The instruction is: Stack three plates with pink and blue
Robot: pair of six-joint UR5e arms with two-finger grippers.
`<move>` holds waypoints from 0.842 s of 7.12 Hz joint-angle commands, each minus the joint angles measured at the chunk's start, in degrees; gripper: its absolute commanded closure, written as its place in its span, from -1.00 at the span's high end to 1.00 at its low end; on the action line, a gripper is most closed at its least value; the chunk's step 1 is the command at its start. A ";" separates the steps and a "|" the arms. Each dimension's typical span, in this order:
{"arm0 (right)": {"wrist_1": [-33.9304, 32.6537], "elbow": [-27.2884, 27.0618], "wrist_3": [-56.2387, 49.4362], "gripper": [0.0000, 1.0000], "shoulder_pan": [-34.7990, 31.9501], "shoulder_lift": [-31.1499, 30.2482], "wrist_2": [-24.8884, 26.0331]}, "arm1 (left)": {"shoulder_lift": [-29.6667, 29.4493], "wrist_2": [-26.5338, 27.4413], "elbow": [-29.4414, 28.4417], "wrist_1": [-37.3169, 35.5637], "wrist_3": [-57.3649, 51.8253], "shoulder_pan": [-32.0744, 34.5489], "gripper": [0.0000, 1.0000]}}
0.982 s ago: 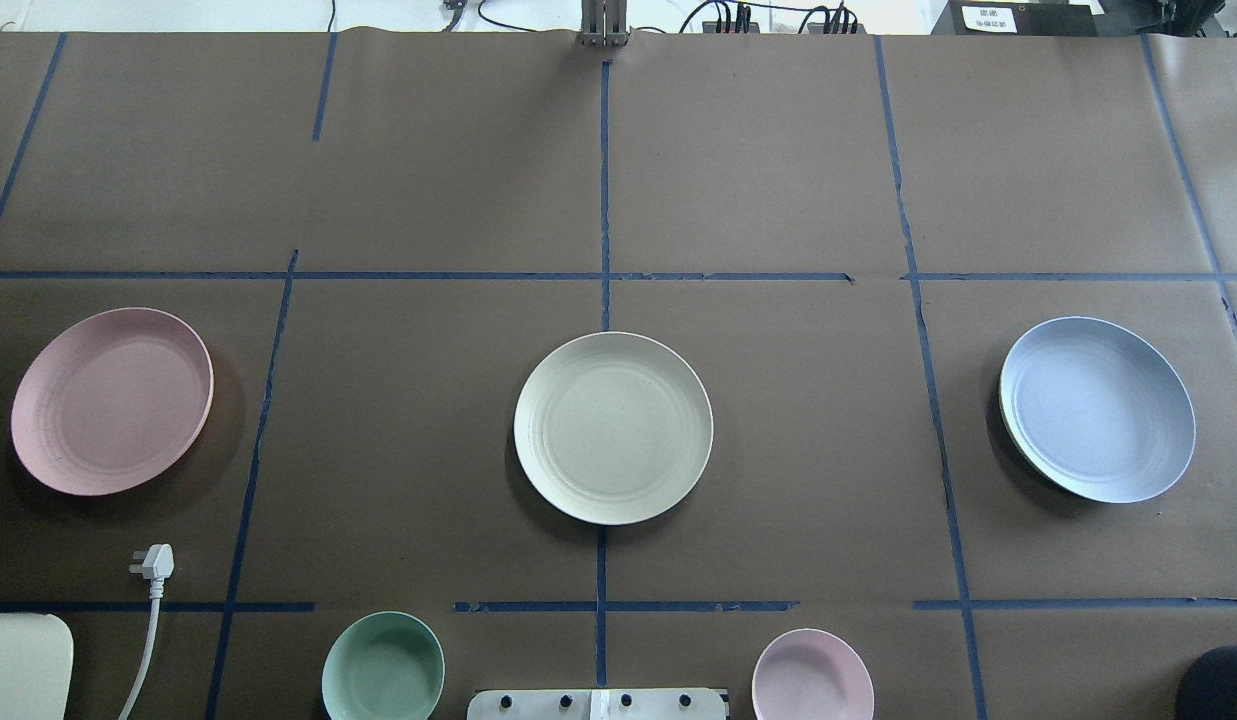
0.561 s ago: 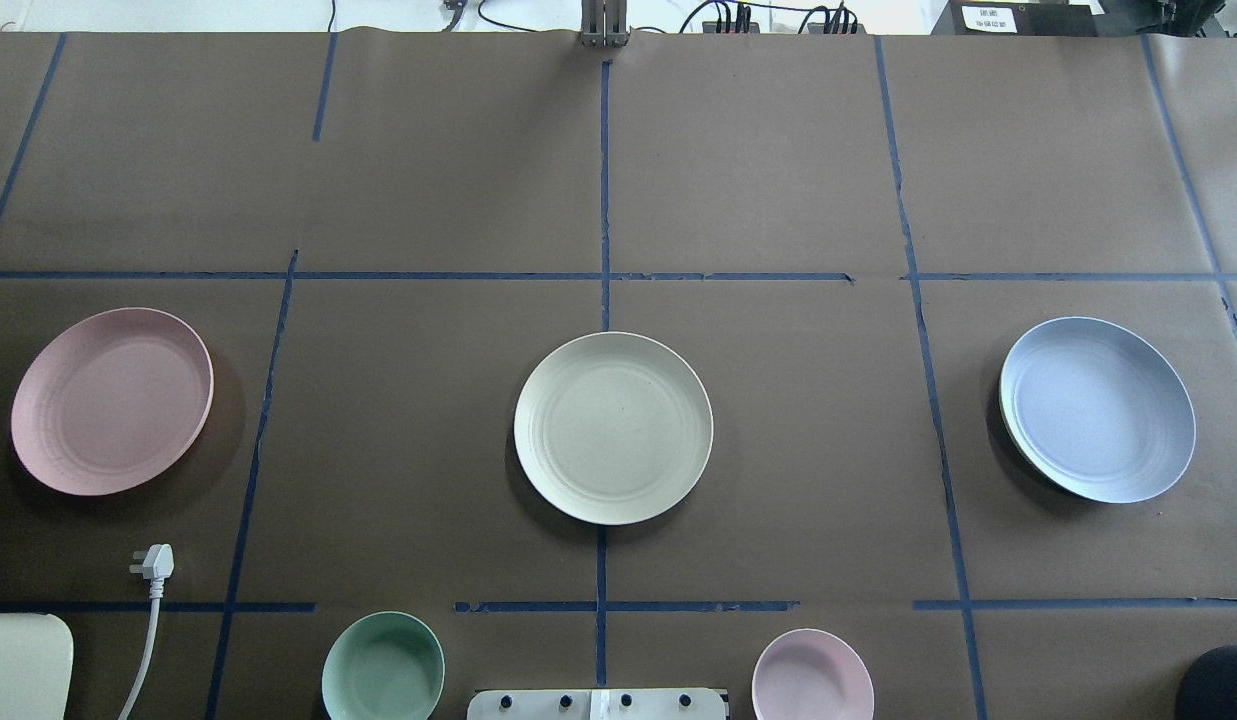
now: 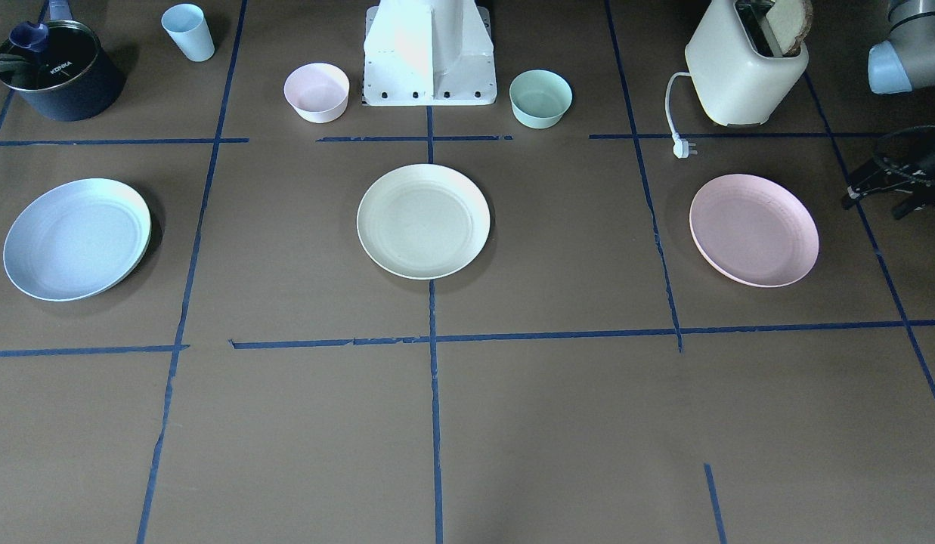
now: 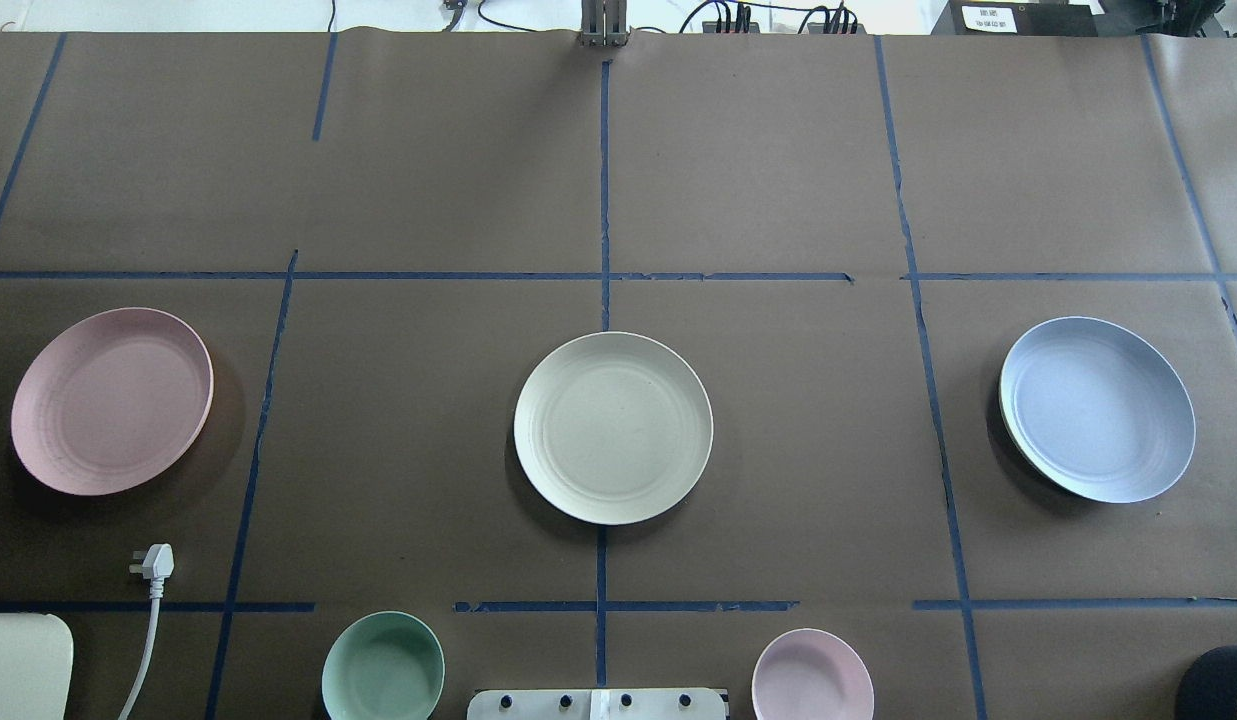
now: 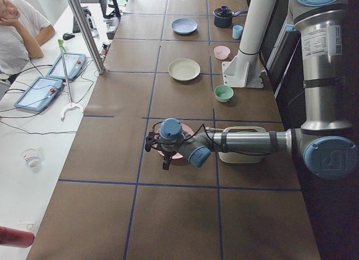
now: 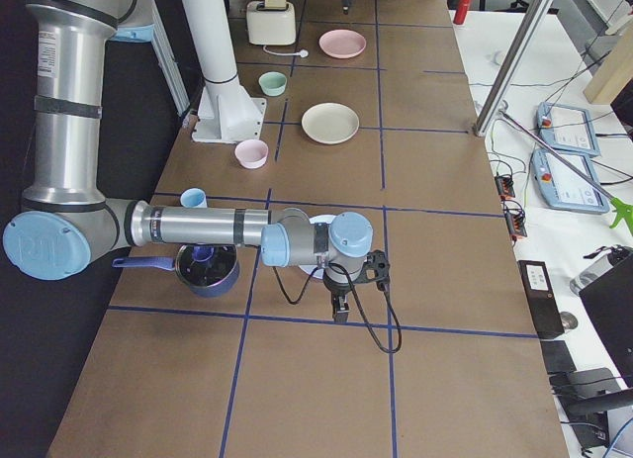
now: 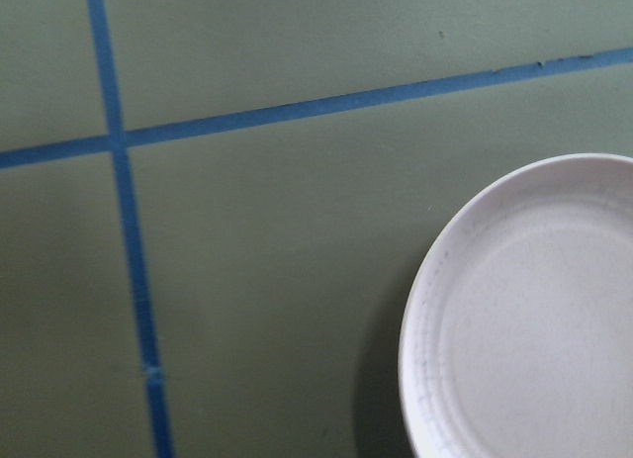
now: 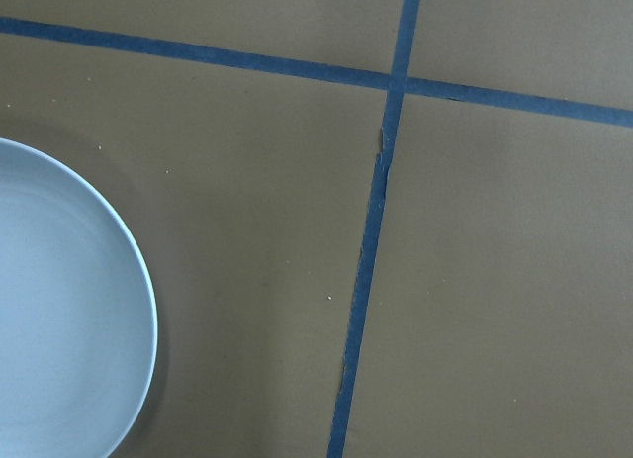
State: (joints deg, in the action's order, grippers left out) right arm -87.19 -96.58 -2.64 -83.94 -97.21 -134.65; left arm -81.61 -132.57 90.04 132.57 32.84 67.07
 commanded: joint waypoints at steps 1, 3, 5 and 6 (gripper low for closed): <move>0.00 0.07 0.00 1.00 0.00 0.00 0.00 | -1.70 6.87 -3.72 6.73 10.90 -7.37 1.00; 0.00 0.07 0.00 1.00 0.00 0.00 0.00 | -2.06 6.71 -4.25 6.65 12.42 -8.71 0.23; 0.00 0.07 0.00 1.00 0.00 0.00 0.00 | -1.97 6.45 -4.87 6.73 12.78 -8.80 -0.13; 0.00 0.07 0.00 1.00 0.00 0.00 0.00 | -2.06 6.36 -4.78 7.00 12.78 -8.89 -0.32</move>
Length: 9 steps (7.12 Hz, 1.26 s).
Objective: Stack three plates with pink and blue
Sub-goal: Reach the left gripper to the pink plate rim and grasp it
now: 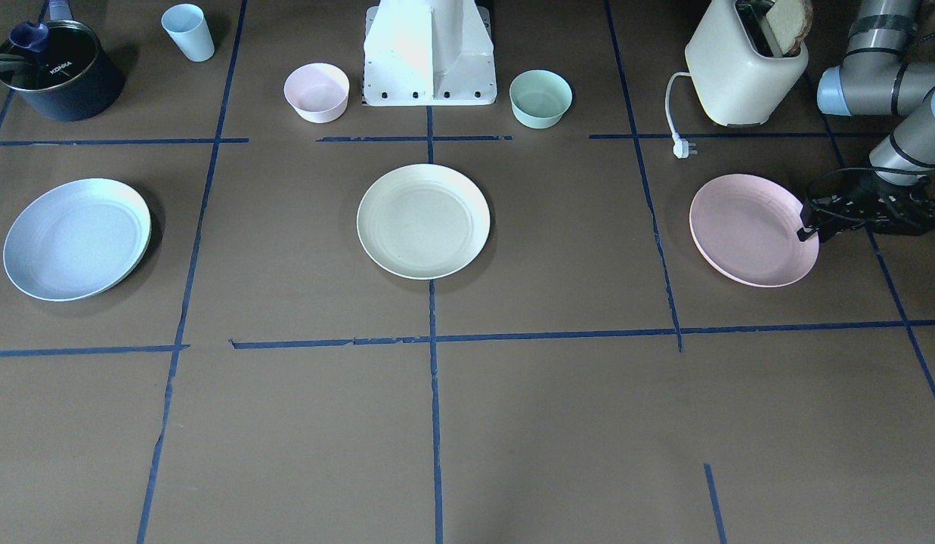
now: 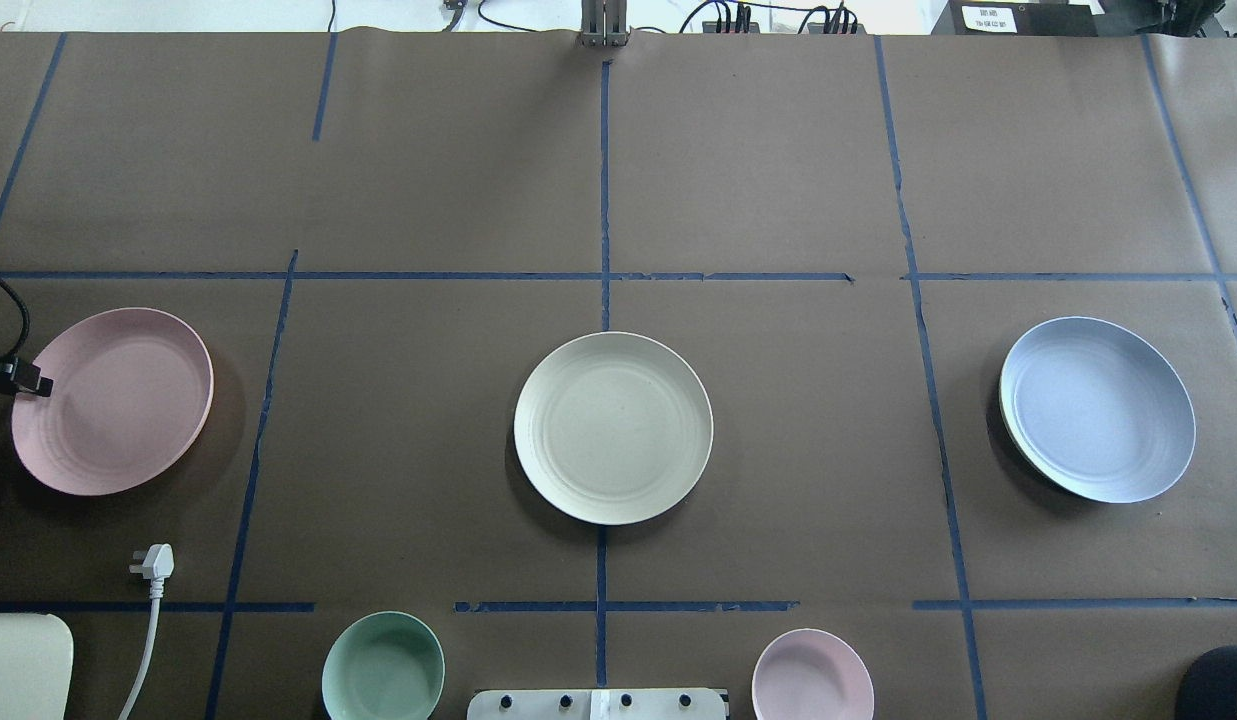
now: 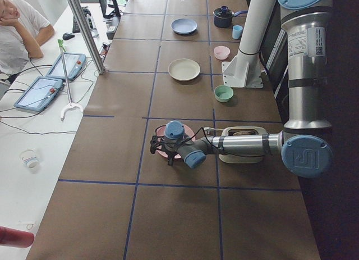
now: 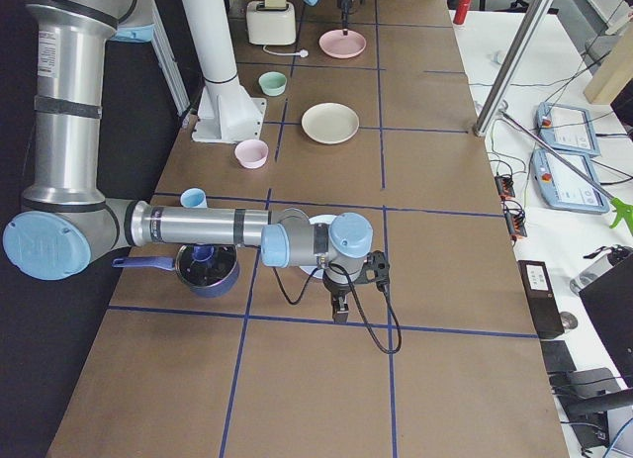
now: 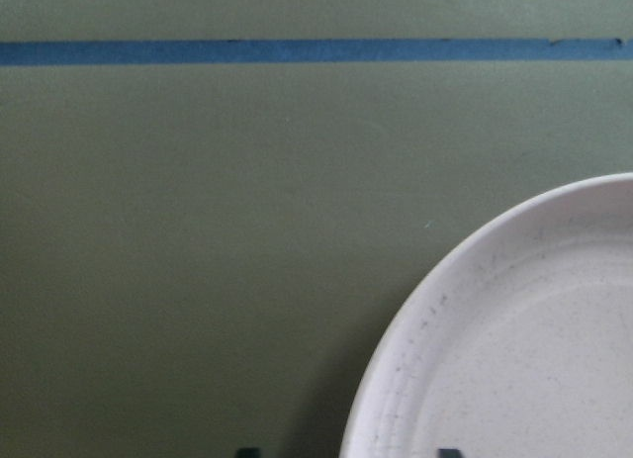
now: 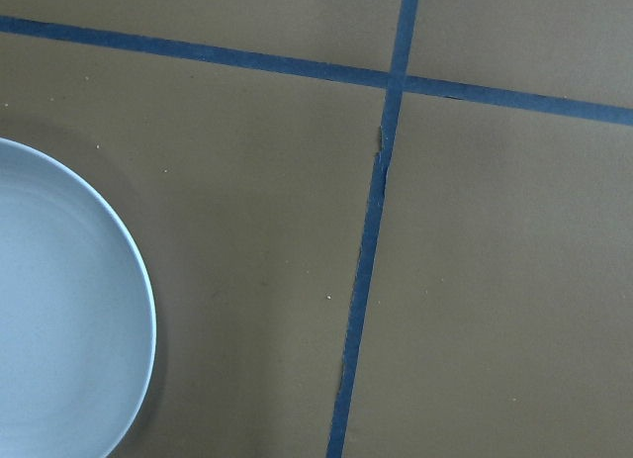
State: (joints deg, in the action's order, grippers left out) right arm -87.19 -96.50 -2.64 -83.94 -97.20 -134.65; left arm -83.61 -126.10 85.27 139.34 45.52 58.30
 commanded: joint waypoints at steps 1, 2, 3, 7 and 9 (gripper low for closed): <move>0.00 0.00 0.00 1.00 0.00 0.00 0.00 | 0.02 -0.20 0.15 0.23 0.09 -0.02 -0.79; 0.00 0.00 0.00 1.00 0.00 0.00 0.00 | -0.06 -0.20 0.16 0.23 0.09 -0.02 -0.91; 0.00 0.00 0.00 1.00 0.00 0.00 0.00 | -0.06 -1.07 0.59 0.23 0.09 -0.02 -1.00; 0.00 0.00 0.00 1.00 0.00 -0.09 0.00 | -10.39 -13.12 5.51 -0.47 16.19 0.15 -1.00; 0.00 0.09 0.00 1.00 0.00 0.00 0.00 | -19.53 -11.11 5.87 -0.56 28.16 -4.29 -1.00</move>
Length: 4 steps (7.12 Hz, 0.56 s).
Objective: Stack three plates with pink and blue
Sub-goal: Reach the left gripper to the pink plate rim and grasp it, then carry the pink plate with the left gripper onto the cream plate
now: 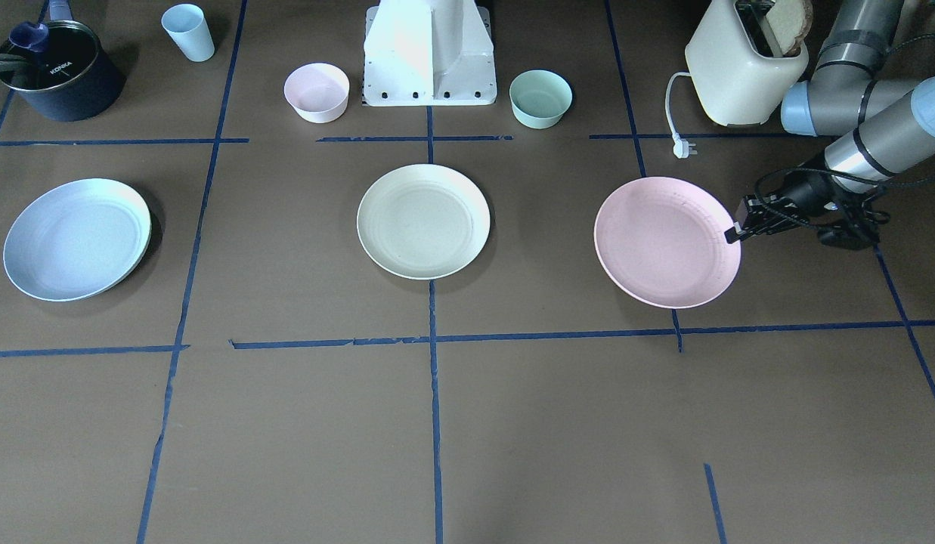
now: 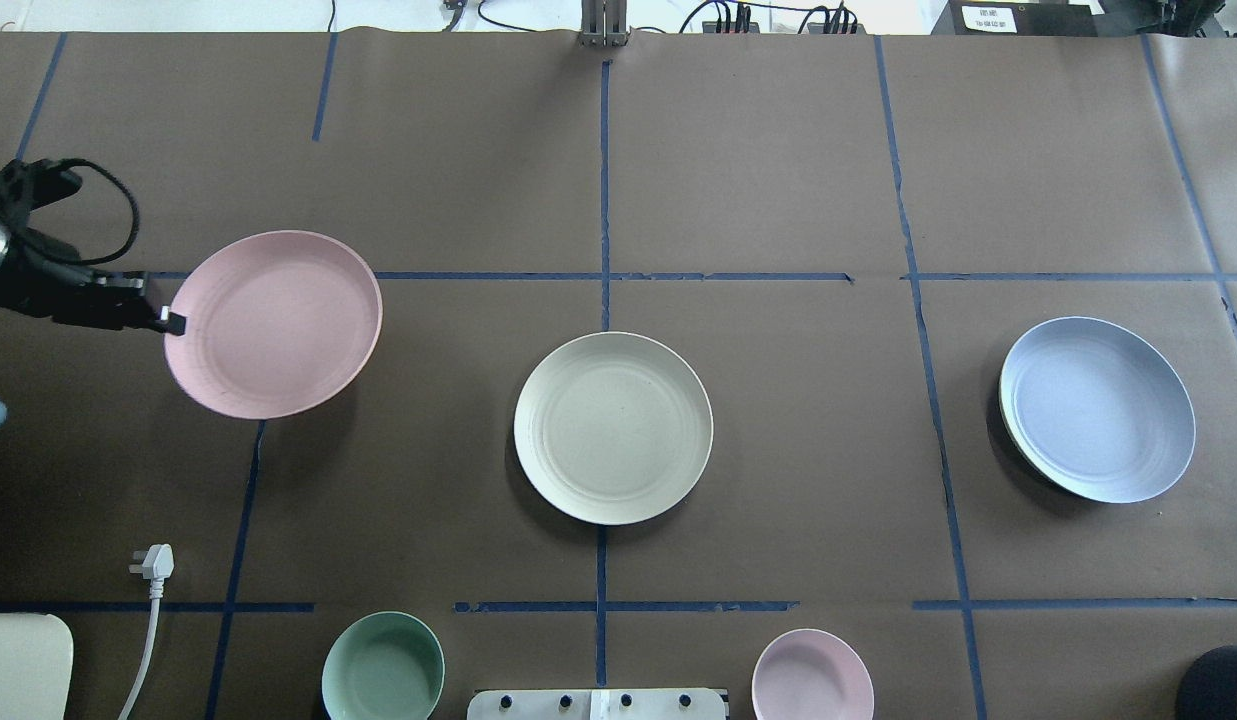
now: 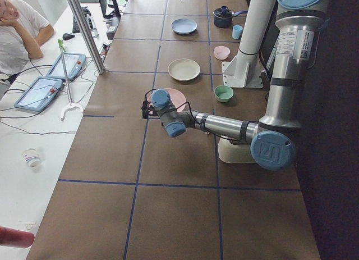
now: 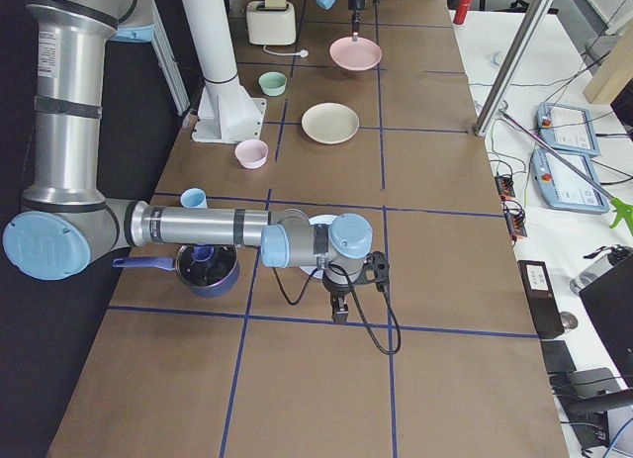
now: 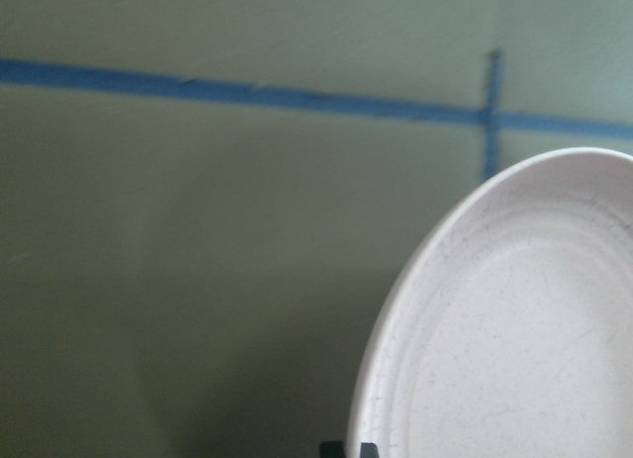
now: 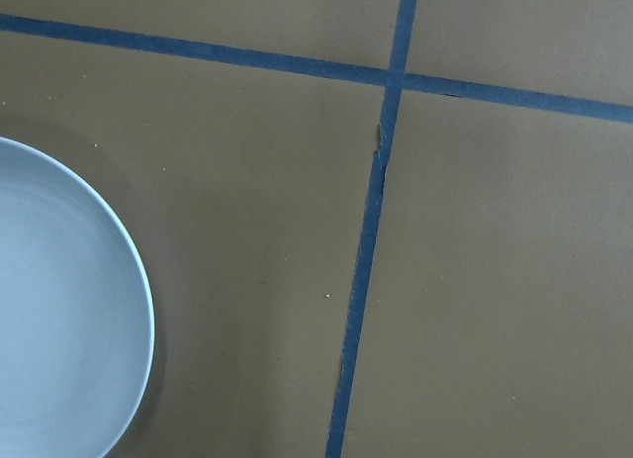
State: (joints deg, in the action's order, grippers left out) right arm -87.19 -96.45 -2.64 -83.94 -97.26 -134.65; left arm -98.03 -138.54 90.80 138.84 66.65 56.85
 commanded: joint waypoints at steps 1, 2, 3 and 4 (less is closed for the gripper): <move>0.00 0.03 0.00 1.00 0.00 0.05 0.00 | -8.64 6.30 0.43 -2.23 9.79 -7.85 -1.00; 0.00 0.03 0.00 1.00 0.00 -0.03 0.09 | -12.50 11.13 1.82 -8.43 10.17 -11.12 -1.00; 0.00 0.03 0.00 1.00 0.00 -0.03 0.00 | -14.98 16.75 5.31 -15.37 10.52 -16.81 -1.00; 0.00 0.03 0.00 1.00 0.00 0.05 0.00 | -17.61 22.38 6.74 -20.05 12.09 -22.69 -1.00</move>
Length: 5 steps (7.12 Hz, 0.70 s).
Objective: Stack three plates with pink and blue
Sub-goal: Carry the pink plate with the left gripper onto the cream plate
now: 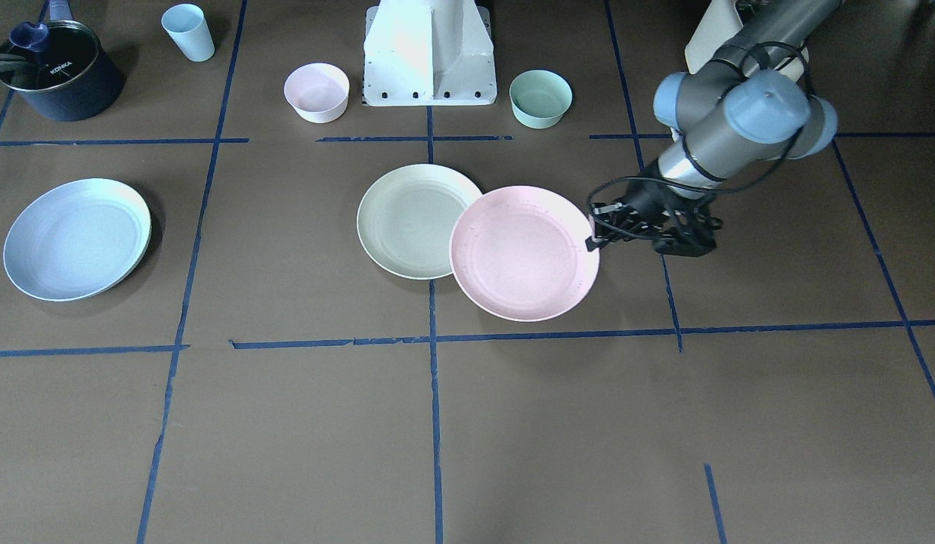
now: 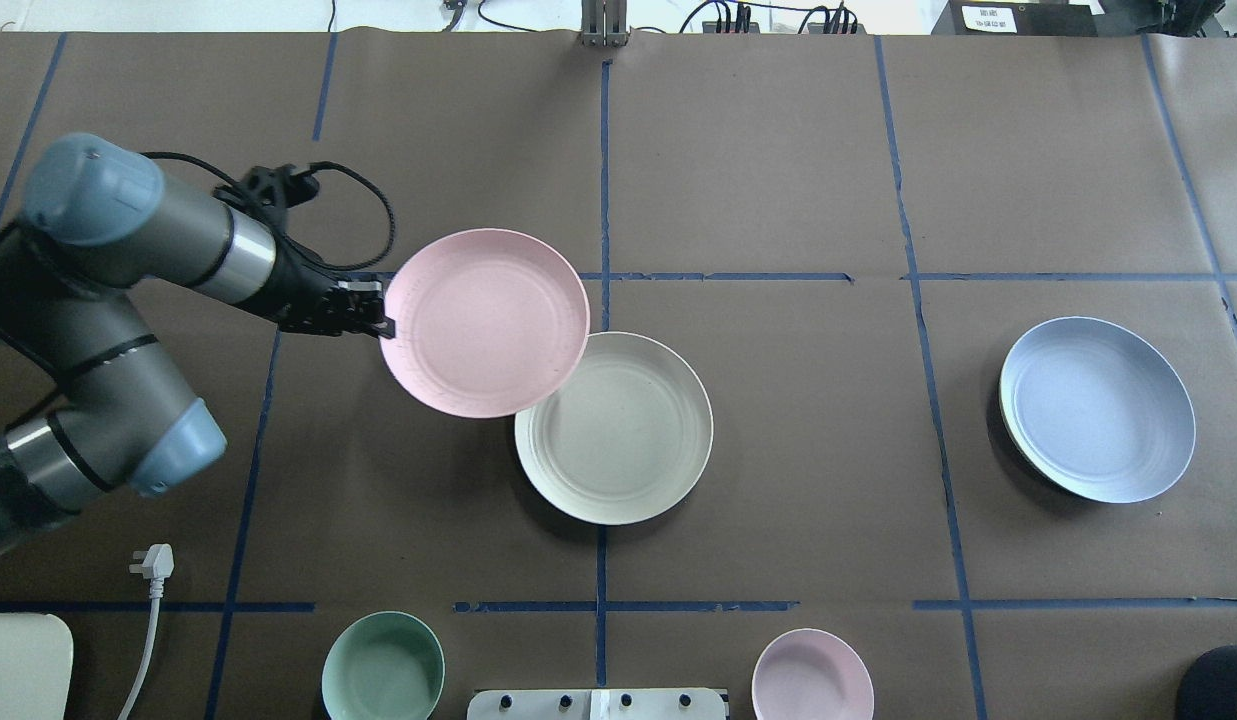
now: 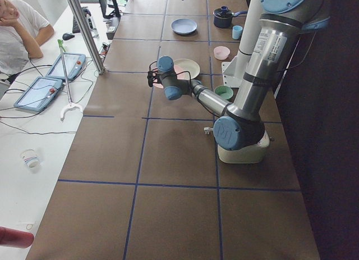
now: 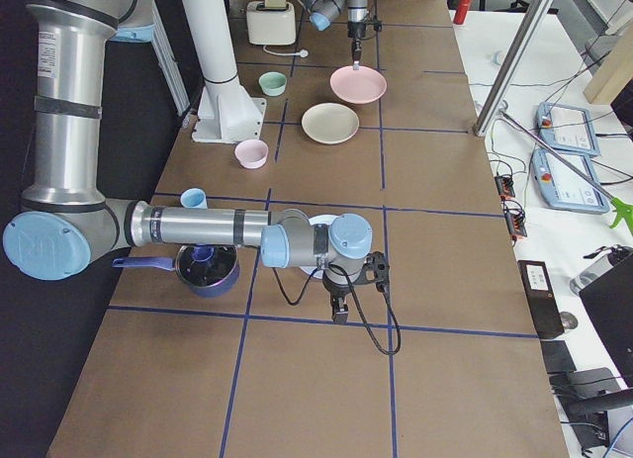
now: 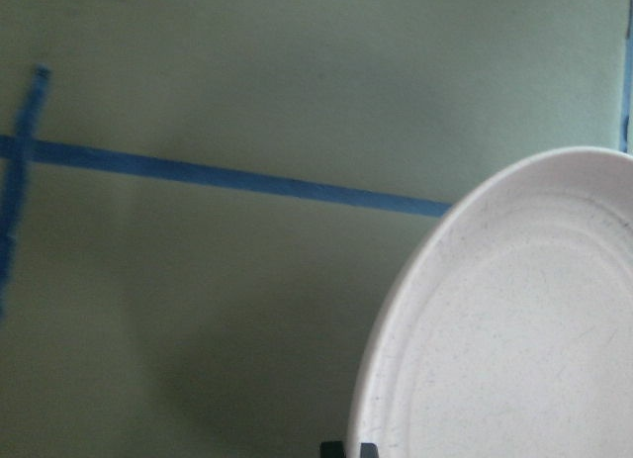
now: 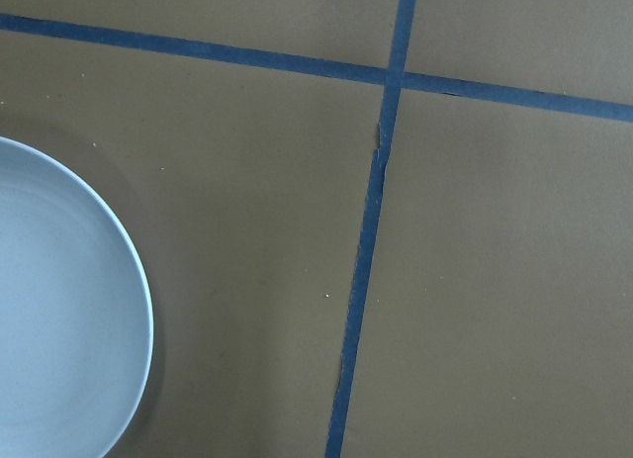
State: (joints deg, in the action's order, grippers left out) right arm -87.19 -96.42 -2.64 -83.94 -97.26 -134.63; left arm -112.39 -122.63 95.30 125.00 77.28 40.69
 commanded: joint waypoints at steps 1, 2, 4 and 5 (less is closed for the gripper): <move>0.00 0.09 0.00 1.00 0.00 -0.03 -0.02 | -5.02 9.57 1.74 -7.83 2.52 -9.81 -1.00; 0.00 0.09 0.00 1.00 0.00 -0.03 -0.02 | -5.38 9.87 1.56 -7.84 2.62 -11.24 -1.00; 0.00 0.09 0.00 1.00 0.00 -0.03 -0.02 | -5.65 9.87 1.30 -7.84 2.62 -12.91 -0.88; 0.00 0.09 0.00 1.00 0.00 0.05 -0.02 | -6.17 9.78 1.12 -7.84 2.62 -13.09 -0.04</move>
State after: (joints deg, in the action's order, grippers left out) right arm -87.19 -96.33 -2.64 -83.94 -97.28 -134.65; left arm -118.09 -112.87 96.59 117.20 79.87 28.24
